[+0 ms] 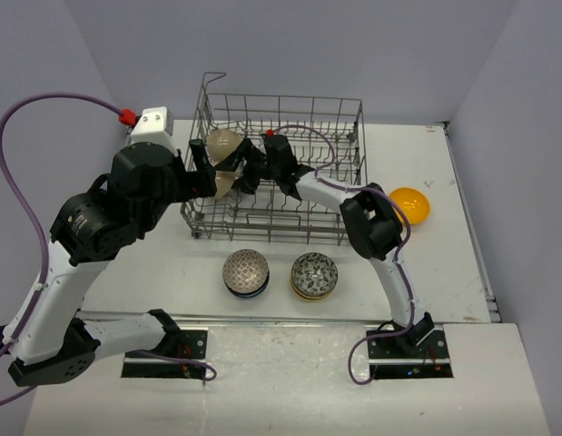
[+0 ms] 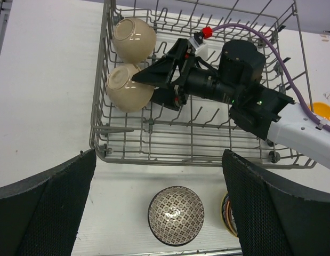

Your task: Unload the bowls from the dish rack

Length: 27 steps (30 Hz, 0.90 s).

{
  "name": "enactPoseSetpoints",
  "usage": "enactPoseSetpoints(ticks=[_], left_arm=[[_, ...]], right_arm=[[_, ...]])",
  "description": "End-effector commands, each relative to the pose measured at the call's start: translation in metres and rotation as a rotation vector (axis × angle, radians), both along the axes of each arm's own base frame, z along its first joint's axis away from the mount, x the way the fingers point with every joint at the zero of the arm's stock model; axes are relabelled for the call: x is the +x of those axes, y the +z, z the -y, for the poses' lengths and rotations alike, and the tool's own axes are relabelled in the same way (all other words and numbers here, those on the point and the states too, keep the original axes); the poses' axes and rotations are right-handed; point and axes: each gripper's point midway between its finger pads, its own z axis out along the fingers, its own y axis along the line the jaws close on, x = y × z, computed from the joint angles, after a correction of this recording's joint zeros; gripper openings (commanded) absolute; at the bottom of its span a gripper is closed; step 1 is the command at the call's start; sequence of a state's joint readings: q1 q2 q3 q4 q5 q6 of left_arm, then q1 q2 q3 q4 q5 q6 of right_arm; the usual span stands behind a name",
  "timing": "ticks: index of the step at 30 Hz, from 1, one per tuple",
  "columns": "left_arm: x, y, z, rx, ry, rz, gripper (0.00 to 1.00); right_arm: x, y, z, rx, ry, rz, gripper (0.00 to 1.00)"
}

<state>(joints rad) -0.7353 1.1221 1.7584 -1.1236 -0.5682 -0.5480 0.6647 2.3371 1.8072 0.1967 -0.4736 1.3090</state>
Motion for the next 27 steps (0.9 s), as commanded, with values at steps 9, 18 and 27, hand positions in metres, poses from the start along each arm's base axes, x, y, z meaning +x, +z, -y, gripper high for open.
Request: enactPoseSetpoints(ticks=[9,18,27], left_arm=[[-0.001,0.006,0.002,0.007,-0.031,0.009,1.0],[-0.001,0.001,0.008,0.004,-0.055,-0.006,1.0],[-0.002,-0.002,0.009,0.011,-0.063,-0.017,1.0]], right_arm=[[-0.009,0.041,-0.017,0.191,0.095,0.117,0.78],[-0.008,0.039,-0.019,0.24,0.089,0.14,0.72],[-0.006,0.043,-0.025,0.288,0.125,0.151,0.64]])
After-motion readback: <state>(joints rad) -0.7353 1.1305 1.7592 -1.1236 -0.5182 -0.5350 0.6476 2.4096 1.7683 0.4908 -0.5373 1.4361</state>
